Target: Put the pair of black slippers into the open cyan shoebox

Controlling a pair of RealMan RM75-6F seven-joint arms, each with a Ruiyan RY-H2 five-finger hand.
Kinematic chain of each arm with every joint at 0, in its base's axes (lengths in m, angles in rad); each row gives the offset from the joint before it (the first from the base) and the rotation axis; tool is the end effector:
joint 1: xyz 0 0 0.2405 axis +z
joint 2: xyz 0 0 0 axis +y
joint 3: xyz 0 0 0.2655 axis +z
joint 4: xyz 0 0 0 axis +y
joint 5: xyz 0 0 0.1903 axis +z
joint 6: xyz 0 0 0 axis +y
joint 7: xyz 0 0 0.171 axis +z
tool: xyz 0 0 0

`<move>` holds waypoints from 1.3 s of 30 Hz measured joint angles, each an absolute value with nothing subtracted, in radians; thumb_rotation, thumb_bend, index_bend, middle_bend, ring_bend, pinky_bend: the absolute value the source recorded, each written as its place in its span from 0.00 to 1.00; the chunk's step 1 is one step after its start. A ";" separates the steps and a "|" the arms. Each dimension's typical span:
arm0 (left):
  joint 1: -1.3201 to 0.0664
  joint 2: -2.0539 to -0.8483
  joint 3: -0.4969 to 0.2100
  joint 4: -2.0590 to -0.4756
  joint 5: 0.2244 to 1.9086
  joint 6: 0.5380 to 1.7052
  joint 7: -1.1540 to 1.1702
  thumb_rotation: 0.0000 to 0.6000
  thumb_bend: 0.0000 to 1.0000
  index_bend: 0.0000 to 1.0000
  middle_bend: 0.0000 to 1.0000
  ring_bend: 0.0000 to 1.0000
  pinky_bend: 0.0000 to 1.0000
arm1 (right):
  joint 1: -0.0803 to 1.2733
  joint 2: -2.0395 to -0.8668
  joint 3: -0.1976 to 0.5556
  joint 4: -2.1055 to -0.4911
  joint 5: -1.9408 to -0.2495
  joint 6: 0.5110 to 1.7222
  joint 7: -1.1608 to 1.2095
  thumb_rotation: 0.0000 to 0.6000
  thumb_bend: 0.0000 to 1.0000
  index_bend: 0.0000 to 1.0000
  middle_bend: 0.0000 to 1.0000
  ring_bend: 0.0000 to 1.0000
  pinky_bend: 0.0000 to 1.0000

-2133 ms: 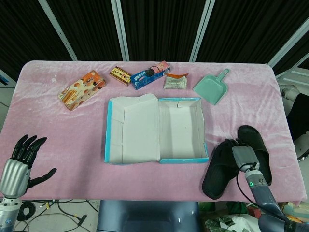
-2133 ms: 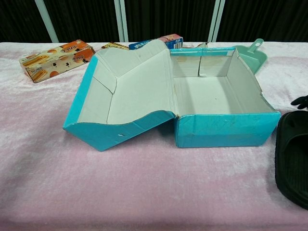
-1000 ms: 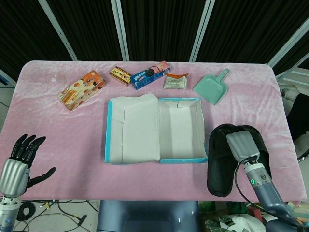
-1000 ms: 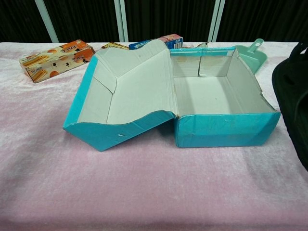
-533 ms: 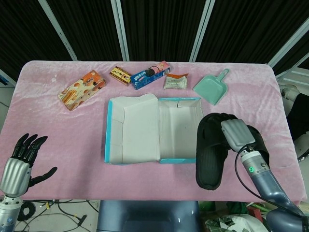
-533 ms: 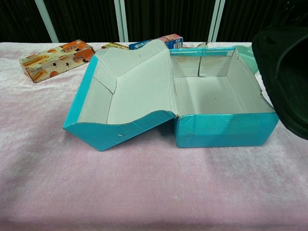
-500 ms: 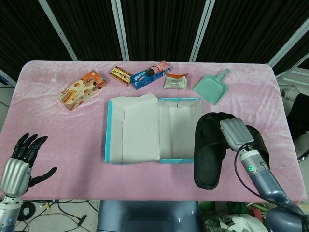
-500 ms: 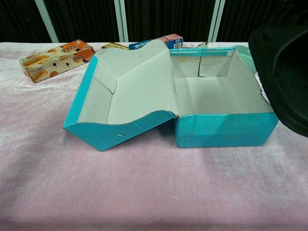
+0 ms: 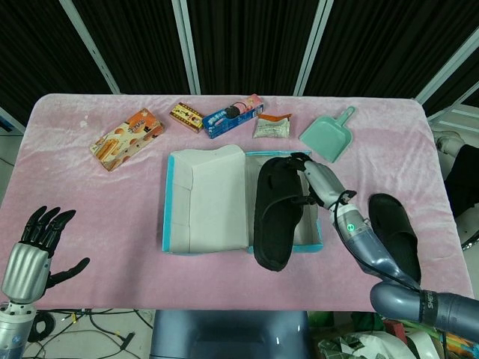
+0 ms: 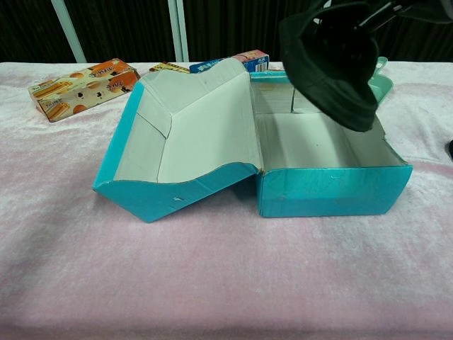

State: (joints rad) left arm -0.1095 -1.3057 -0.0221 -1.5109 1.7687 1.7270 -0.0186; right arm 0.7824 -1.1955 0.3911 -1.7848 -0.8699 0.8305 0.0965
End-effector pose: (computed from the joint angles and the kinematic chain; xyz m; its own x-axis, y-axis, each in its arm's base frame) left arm -0.2559 0.1984 0.1479 0.2479 -0.1989 0.9481 0.9059 -0.2993 -0.2997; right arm -0.1034 -0.3984 0.1056 -0.1084 -0.3674 0.9237 -0.9665 -0.1786 -0.1844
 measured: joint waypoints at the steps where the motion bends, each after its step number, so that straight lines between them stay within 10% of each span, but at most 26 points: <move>1: -0.109 -1.305 -0.022 -1.512 1.767 1.726 -0.018 1.00 0.00 0.10 0.18 0.09 0.08 | 0.793 -1.211 0.390 -1.770 -0.863 0.831 0.089 1.00 0.31 0.42 0.40 0.09 0.17; 39: -0.068 -1.289 -0.026 -1.532 1.734 1.746 0.006 1.00 0.00 0.09 0.17 0.09 0.08 | 0.960 -1.600 0.352 -1.295 -0.746 0.813 -0.054 1.00 0.27 0.42 0.39 0.06 0.15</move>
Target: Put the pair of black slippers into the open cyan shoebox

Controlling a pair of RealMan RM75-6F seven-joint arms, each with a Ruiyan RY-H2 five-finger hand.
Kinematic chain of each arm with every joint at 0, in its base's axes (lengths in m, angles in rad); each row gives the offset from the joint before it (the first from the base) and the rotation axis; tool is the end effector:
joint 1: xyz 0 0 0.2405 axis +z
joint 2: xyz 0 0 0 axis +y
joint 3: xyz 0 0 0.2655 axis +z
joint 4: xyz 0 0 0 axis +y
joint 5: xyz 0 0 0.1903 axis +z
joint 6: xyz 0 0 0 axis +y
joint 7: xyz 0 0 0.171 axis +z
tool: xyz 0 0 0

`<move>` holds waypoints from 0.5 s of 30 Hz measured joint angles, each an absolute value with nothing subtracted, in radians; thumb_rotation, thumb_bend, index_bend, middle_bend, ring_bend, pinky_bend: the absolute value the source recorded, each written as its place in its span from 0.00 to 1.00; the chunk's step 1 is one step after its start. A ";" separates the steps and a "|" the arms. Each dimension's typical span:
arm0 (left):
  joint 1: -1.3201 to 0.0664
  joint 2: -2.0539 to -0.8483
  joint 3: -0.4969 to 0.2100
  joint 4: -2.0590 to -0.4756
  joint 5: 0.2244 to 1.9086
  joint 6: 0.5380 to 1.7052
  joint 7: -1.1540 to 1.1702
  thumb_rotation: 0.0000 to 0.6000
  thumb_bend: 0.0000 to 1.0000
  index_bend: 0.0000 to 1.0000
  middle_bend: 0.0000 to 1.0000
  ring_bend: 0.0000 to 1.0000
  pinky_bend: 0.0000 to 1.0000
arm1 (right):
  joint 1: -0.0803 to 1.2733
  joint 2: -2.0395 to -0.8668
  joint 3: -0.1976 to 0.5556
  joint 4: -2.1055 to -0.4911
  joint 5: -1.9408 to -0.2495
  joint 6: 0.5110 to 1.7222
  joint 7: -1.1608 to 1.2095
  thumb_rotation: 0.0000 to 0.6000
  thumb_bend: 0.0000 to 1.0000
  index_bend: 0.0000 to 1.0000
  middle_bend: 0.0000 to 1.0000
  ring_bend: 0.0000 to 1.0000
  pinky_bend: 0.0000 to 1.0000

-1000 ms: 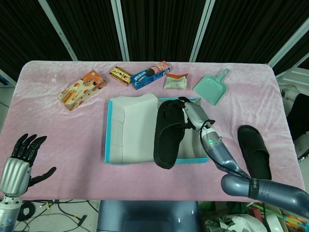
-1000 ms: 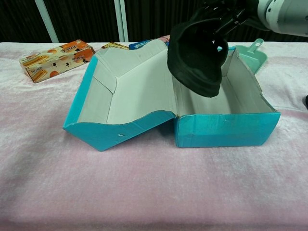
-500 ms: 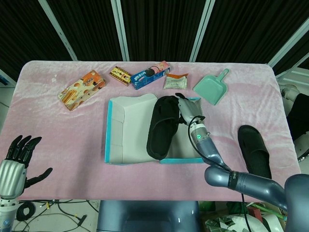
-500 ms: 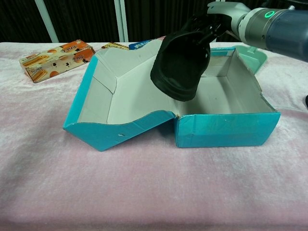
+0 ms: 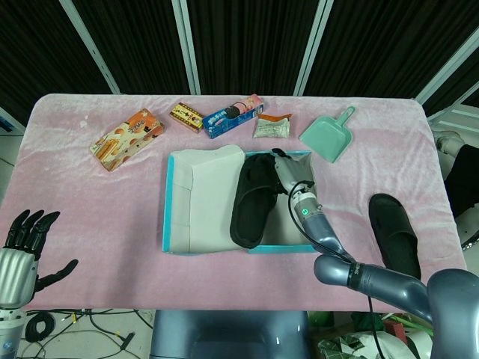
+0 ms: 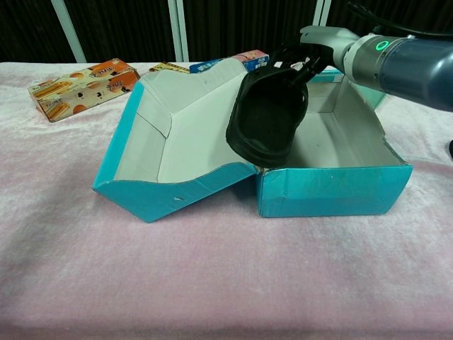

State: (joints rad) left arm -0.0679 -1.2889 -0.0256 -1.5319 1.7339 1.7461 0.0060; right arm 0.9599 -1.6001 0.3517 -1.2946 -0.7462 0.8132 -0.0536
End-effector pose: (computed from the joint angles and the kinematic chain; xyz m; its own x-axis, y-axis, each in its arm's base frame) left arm -0.2663 0.1887 0.1576 0.2738 -0.2173 0.9369 0.9205 -0.2231 -0.3207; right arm -0.1055 -0.4516 0.0022 -0.0049 -0.3380 0.9411 -0.9917 -0.1192 -0.0479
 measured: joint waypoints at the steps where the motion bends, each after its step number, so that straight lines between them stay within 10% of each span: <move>1: -0.068 -1.289 -0.026 -1.533 1.735 1.745 0.007 1.00 0.00 0.09 0.17 0.09 0.08 | 0.958 -1.600 0.349 -1.293 -0.751 0.810 -0.053 1.00 0.27 0.42 0.39 0.06 0.15; 15: -0.067 -1.286 -0.030 -1.540 1.738 1.745 0.011 1.00 0.00 0.09 0.17 0.09 0.08 | 0.975 -1.622 0.352 -1.283 -0.733 0.801 -0.104 1.00 0.19 0.38 0.32 0.02 0.14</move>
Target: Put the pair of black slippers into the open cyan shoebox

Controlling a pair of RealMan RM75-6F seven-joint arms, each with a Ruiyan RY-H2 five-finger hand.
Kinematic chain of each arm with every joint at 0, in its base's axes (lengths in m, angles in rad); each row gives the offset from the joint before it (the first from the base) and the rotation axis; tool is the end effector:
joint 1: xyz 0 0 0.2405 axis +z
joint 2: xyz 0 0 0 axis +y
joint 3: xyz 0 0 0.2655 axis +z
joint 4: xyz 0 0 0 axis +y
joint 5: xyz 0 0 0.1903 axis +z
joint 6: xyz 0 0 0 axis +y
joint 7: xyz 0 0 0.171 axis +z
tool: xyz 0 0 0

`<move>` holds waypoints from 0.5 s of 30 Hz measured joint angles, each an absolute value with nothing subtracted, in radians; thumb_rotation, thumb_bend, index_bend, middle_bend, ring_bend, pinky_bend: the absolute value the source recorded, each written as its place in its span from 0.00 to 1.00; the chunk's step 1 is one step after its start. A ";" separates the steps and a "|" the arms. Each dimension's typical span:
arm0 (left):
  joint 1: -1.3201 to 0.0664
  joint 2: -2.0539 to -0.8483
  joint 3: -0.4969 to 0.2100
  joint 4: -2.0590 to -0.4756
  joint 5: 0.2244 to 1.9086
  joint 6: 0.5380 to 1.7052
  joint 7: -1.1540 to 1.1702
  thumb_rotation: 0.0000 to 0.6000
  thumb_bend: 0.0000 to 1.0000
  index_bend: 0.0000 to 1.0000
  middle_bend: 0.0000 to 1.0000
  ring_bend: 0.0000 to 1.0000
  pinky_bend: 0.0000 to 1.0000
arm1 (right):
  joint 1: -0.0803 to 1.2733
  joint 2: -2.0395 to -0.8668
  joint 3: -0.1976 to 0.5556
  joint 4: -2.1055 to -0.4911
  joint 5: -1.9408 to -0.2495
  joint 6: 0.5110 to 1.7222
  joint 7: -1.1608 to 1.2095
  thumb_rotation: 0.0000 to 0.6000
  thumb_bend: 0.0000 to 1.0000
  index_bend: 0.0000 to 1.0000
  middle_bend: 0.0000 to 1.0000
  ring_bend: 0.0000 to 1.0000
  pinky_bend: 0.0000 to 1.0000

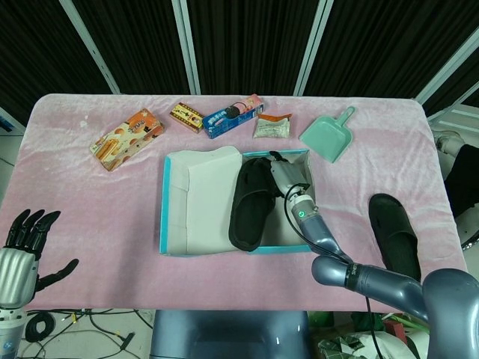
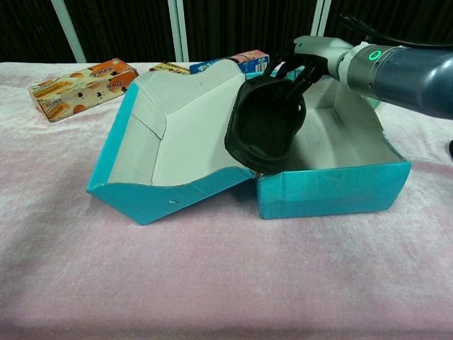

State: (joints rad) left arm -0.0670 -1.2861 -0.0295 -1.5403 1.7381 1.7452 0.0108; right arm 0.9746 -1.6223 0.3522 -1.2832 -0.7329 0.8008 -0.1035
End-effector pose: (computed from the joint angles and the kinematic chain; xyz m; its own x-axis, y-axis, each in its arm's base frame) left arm -0.2645 0.1889 0.1584 0.2722 -0.2206 0.9366 0.9200 -0.2255 -0.3205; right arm -0.0995 -0.4503 -0.0077 0.0345 -0.3535 0.9348 -0.9907 -0.1356 -0.0147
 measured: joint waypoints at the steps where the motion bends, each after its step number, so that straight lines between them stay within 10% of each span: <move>1: -0.067 -1.286 -0.030 -1.539 1.738 1.745 0.010 1.00 0.00 0.09 0.17 0.09 0.08 | 0.977 -1.624 0.354 -1.283 -0.728 0.802 -0.110 1.00 0.17 0.36 0.30 0.02 0.14; 15: -0.070 -1.293 -0.036 -1.523 1.732 1.739 -0.006 1.00 0.00 0.09 0.17 0.09 0.08 | 0.974 -1.596 0.364 -1.314 -0.689 0.810 -0.146 1.00 0.10 0.20 0.12 0.00 0.13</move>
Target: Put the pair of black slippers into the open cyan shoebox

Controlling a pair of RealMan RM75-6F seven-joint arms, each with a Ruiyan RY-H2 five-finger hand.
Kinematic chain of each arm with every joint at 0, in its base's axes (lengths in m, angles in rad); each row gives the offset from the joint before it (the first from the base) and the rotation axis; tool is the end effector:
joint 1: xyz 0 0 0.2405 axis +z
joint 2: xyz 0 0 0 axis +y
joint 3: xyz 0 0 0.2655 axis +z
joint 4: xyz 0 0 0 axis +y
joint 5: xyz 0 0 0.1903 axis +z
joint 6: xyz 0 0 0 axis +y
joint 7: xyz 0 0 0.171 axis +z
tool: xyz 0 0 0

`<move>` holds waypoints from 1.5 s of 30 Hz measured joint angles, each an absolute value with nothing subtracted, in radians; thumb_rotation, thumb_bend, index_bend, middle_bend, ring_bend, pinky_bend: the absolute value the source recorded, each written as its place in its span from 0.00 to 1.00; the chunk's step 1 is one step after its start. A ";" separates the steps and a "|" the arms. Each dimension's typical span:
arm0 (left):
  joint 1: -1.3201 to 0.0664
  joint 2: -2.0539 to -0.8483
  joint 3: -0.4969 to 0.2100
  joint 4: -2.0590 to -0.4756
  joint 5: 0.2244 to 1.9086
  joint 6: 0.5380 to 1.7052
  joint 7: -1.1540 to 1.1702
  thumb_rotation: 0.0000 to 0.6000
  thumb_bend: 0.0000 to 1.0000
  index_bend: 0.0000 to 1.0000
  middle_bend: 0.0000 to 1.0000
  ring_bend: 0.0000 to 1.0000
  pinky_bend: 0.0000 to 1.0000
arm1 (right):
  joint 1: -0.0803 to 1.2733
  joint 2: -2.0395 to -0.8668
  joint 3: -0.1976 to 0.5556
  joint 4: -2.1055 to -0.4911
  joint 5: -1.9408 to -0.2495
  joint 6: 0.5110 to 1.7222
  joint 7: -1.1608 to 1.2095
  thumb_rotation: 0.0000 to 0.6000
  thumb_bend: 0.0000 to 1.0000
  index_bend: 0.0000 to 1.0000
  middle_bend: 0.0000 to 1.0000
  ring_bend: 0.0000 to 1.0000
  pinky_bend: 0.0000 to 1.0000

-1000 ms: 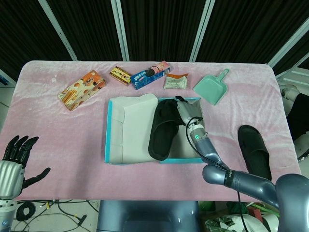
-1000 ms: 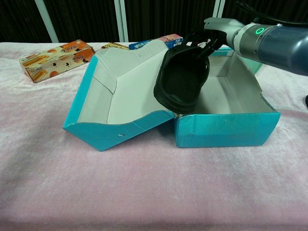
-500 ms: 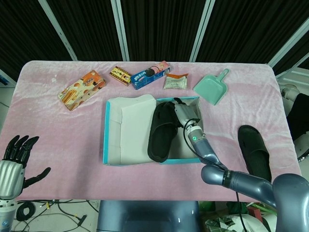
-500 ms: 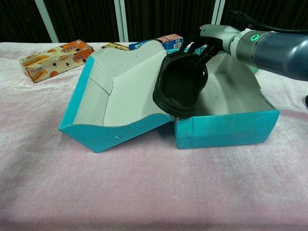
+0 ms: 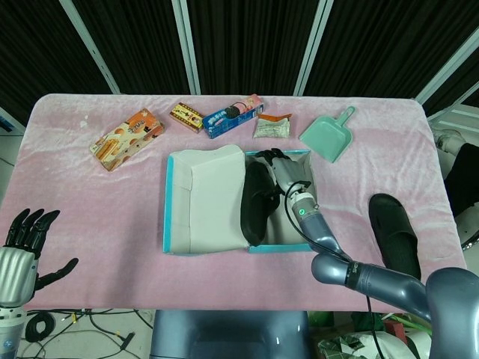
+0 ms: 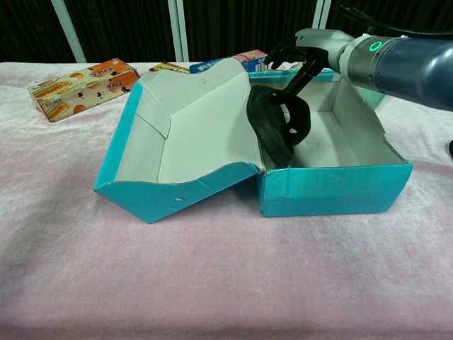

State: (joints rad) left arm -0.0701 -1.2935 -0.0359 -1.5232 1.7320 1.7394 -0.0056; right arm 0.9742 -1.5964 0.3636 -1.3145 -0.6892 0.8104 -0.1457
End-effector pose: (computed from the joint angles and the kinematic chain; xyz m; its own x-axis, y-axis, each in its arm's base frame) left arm -0.2669 0.1913 0.1572 0.2674 -0.2193 0.9383 0.9219 -0.2250 -0.3153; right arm -0.1002 -0.4519 0.0015 0.0382 -0.3429 0.9386 -0.9928 -0.1197 -0.0033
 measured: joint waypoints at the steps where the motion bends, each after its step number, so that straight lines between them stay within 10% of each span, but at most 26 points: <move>1: -0.071 -1.294 -0.036 -1.523 1.732 1.739 -0.006 1.00 0.00 0.09 0.17 0.09 0.08 | 0.972 -1.593 0.363 -1.316 -0.690 0.809 -0.145 1.00 0.09 0.19 0.12 0.00 0.13; 25: -0.077 -1.288 -0.041 -1.538 1.744 1.740 0.011 1.00 0.00 0.09 0.17 0.09 0.08 | 0.938 -1.448 0.252 -1.499 -0.754 0.827 -0.274 1.00 0.00 0.09 0.06 0.00 0.13; 32: -0.077 -1.286 -0.042 -1.541 1.745 1.741 0.012 1.00 0.00 0.09 0.17 0.09 0.08 | 0.904 -1.392 0.263 -1.607 -0.845 0.858 -0.218 1.00 0.35 0.24 0.15 0.00 0.13; 45: -0.081 -1.286 -0.042 -1.541 1.744 1.734 0.010 1.00 0.00 0.09 0.17 0.09 0.08 | 0.789 -1.258 0.207 -1.790 -1.322 0.894 0.020 1.00 0.37 0.29 0.19 0.00 0.12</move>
